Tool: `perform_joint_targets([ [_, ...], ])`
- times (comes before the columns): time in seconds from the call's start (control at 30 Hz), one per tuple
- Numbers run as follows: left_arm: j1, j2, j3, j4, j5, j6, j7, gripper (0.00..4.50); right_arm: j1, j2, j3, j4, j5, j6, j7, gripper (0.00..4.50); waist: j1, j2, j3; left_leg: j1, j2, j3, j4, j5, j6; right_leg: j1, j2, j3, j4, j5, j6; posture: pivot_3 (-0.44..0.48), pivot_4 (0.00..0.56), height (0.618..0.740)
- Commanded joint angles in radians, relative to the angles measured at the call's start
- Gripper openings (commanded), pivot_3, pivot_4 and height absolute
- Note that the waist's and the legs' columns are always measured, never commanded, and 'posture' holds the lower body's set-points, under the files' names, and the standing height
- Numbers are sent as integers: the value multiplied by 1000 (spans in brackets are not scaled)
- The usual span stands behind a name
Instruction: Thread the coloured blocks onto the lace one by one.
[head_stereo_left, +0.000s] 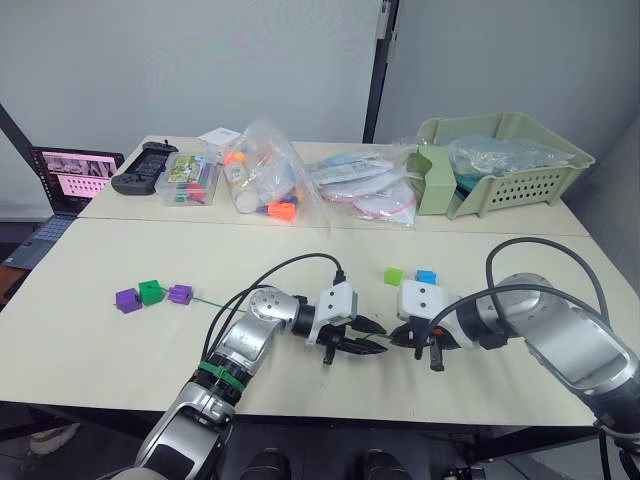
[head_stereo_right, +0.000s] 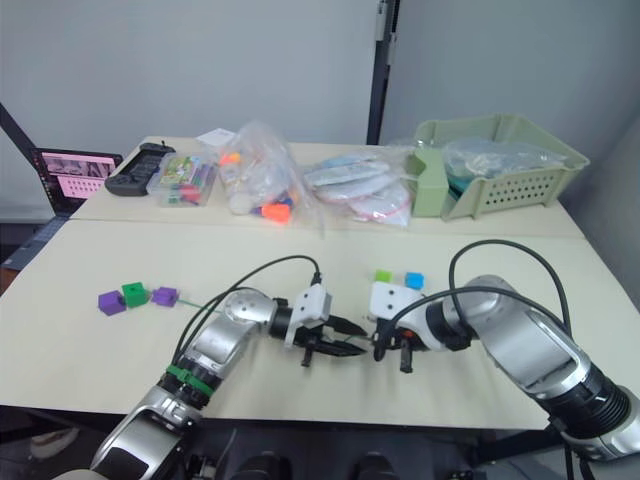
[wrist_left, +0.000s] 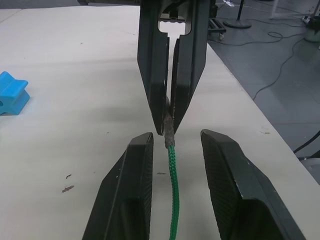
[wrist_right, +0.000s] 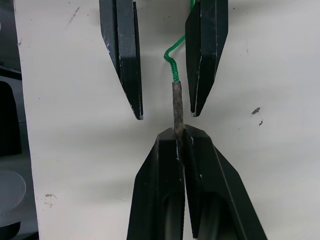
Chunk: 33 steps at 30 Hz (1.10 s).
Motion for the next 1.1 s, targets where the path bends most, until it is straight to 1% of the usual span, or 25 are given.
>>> perform_joint_targets([
  [0.03,-4,-7,12,-41,-29,4,-2,1563,-4,-11,-26,-26,8,3,-3,0,0,0,0,0,0,0,0,0,0,0,0,0,0,0,0,0,150,737],
  [0.1,-4,-7,11,-42,-30,6,-2,1563,-3,-13,-25,-27,8,3,-3,0,0,0,0,0,0,0,0,0,0,0,0,0,0,0,0,0,150,737],
  [0.2,-4,-7,10,-43,-32,10,-4,771,0,-15,-24,-26,6,1,-2,0,0,0,0,0,0,0,0,0,0,0,0,0,0,0,0,0,150,737],
  [0.27,-3,-7,8,-45,-33,11,-6,81,1,-16,-24,-26,6,1,-2,0,0,0,0,0,0,0,0,0,0,0,0,0,0,0,0,0,150,737],
  [0.6,-5,-9,1,-39,-23,12,-2,33,0,-11,-30,-31,9,5,-6,0,0,0,0,0,0,0,0,0,0,0,0,0,0,0,0,0,150,737],
  [0.67,-7,-9,4,-36,-22,9,1,0,2,-7,-43,-37,18,13,-11,674,0,0,0,0,0,0,0,0,0,0,0,0,0,0,0,0,150,737],
  [0.7,-9,-8,7,-33,-22,8,3,0,6,-7,-56,-40,23,13,-16,935,0,0,0,0,0,0,0,0,0,0,0,0,0,0,0,0,150,737],
  [0.77,-13,-5,14,-25,-21,2,9,0,16,-14,-88,-41,34,13,-22,1697,1,0,0,0,0,0,0,0,0,0,0,0,0,0,0,0,150,737],
  [0.8,-14,-3,17,-21,-20,-1,11,0,25,-22,-108,-41,43,14,-22,1997,0,0,0,0,0,0,0,0,0,0,0,0,0,0,0,0,150,737],
  [1.03,1,26,48,-37,-31,6,26,0,149,-117,-321,-17,96,-5,-20,4421,4,0,0,0,0,0,0,0,0,0,0,0,-1,0,0,0,150,737],
  [1.1,11,36,59,-38,-35,11,29,0,183,-144,-363,1,83,-29,-33,4470,3,0,0,0,0,0,0,0,0,0,0,0,-1,0,0,0,150,737],
])
